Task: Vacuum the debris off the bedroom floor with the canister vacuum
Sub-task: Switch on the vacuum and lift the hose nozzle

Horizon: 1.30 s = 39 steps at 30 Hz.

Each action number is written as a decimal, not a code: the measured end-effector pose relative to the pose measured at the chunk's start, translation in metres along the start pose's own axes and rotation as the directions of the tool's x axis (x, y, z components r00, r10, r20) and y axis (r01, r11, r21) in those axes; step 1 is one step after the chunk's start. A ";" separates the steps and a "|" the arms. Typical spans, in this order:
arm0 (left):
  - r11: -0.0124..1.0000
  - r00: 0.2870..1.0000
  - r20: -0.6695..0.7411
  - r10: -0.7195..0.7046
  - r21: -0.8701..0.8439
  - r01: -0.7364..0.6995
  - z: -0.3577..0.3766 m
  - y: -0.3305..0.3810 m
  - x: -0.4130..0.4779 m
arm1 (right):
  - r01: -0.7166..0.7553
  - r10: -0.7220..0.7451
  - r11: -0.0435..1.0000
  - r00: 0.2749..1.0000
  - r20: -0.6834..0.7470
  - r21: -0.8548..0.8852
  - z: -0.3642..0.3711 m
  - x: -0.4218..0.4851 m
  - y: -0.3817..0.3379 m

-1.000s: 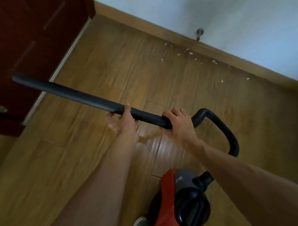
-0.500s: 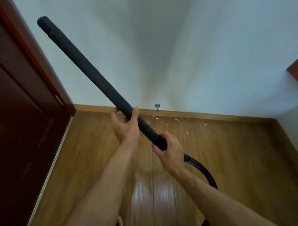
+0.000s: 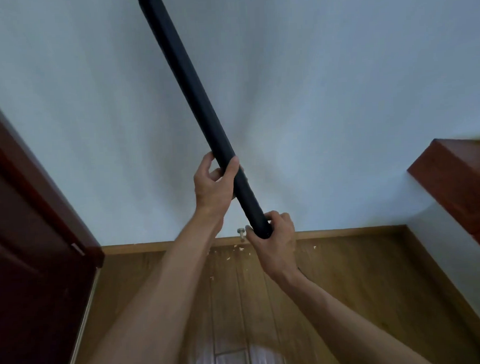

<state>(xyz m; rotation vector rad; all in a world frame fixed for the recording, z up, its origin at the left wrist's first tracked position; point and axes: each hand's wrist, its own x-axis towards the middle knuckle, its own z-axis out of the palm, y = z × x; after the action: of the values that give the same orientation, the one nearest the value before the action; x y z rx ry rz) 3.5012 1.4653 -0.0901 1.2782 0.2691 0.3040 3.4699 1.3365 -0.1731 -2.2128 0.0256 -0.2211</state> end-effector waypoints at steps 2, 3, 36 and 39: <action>1.000 0.999 0.042 -0.016 0.006 0.016 0.006 0.016 0.008 | -0.026 0.028 0.999 0.998 0.047 -0.023 -0.015 0.010 -0.015; 1.000 0.998 0.064 -0.022 0.017 0.021 0.008 0.023 0.012 | -0.038 0.039 0.999 0.994 0.106 -0.017 -0.024 0.014 -0.022; 0.560 0.616 -0.159 -0.772 0.289 0.776 -0.064 -0.263 -0.056 | -0.817 0.536 0.576 0.399 0.744 0.023 0.062 -0.100 0.143; 0.530 0.595 -0.151 -0.789 0.322 0.784 -0.072 -0.286 -0.060 | -0.824 0.576 0.567 0.400 0.713 0.004 0.083 -0.110 0.162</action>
<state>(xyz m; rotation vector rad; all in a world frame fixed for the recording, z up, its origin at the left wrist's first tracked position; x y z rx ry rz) 3.4400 1.4336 -0.3828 1.3777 0.9020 -0.5827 3.3855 1.3142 -0.3676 -1.5853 0.5247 0.9871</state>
